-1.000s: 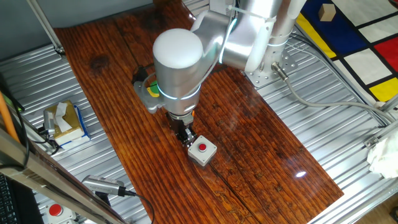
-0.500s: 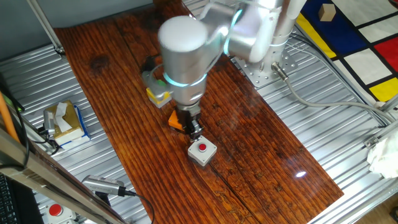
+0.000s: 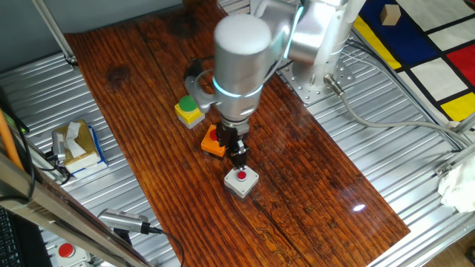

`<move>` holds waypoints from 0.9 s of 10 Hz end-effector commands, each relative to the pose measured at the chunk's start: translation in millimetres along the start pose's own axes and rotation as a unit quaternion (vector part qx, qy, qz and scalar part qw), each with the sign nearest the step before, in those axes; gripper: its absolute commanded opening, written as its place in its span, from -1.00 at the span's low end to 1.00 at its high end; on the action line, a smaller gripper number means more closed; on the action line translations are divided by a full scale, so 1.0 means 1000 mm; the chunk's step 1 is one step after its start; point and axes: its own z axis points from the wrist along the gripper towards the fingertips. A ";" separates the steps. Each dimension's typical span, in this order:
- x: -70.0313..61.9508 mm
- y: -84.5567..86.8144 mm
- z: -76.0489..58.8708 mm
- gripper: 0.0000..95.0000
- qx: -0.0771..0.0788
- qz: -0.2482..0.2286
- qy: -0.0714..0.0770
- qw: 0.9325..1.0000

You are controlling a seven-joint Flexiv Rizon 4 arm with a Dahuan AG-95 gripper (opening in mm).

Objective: Press three buttons from left to right in sequence

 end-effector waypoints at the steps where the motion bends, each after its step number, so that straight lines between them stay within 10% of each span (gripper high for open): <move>1: -0.004 0.007 0.009 1.00 0.004 -0.004 0.008 1.000; 9: -0.002 0.011 0.033 0.60 0.022 -0.027 0.012 0.999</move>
